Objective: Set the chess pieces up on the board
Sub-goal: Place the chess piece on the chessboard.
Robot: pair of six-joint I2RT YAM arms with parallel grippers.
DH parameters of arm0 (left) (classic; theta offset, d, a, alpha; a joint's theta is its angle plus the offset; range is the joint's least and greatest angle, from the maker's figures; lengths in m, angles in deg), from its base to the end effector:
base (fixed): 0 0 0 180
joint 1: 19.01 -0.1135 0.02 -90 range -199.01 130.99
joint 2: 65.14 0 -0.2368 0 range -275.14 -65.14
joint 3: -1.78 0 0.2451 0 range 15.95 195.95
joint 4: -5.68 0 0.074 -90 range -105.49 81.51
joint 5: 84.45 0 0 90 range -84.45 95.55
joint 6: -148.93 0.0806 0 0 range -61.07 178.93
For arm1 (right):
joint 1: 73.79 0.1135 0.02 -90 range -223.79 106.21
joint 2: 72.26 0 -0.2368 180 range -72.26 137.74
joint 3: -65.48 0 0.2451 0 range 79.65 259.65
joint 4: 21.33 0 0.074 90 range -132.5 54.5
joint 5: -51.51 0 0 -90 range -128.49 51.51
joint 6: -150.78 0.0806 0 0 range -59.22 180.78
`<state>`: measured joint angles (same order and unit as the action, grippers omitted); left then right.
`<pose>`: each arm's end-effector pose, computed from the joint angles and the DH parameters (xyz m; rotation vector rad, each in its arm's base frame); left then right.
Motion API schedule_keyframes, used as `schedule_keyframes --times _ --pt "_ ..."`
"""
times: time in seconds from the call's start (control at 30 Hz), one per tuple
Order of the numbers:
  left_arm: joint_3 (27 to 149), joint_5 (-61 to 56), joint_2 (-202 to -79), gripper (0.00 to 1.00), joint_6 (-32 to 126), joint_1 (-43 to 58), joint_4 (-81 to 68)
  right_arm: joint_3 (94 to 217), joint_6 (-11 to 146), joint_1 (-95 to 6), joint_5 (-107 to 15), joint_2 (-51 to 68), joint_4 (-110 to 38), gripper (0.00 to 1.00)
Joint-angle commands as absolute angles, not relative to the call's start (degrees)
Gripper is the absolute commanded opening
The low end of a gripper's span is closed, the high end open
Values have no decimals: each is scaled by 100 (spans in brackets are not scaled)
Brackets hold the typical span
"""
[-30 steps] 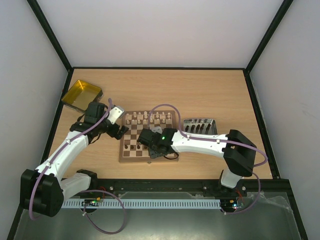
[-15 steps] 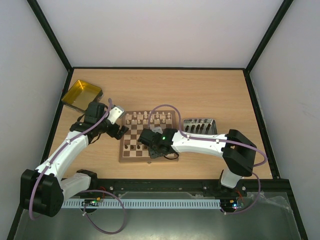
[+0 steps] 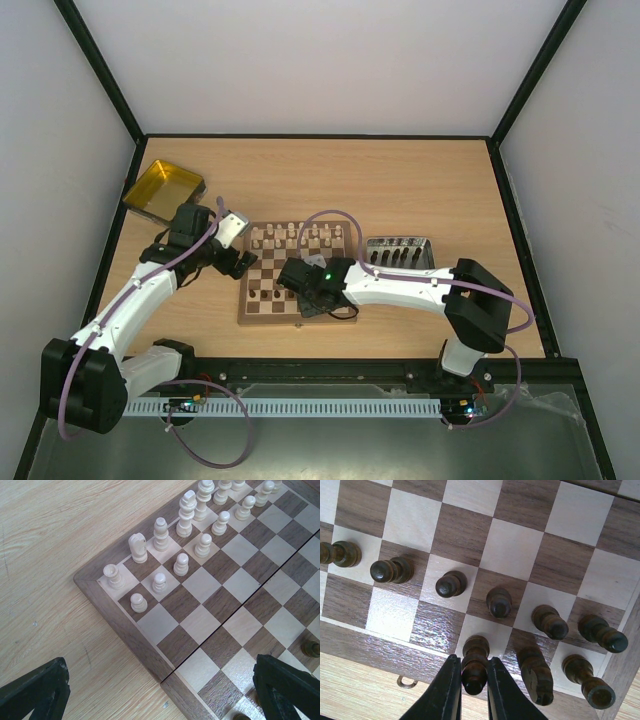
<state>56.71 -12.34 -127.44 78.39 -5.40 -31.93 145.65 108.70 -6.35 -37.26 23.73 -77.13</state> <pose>0.2465 -0.0852 0.1852 0.8070 2.1855 -0.3163 0.1279 0.3034 0.1355 -0.4913 2.8861 0.3835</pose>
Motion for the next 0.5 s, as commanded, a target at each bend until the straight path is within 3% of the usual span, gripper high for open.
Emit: schedule_keyframes --times 0.0,0.47 --pt "5630 -1235 -12776 100 7845 -513 -3142 14524 10860 -681 -3638 2403 -7728 12" --pt "5638 -1218 -12780 99 7847 -501 -3126 14522 10872 -723 -3606 2390 -7745 12"
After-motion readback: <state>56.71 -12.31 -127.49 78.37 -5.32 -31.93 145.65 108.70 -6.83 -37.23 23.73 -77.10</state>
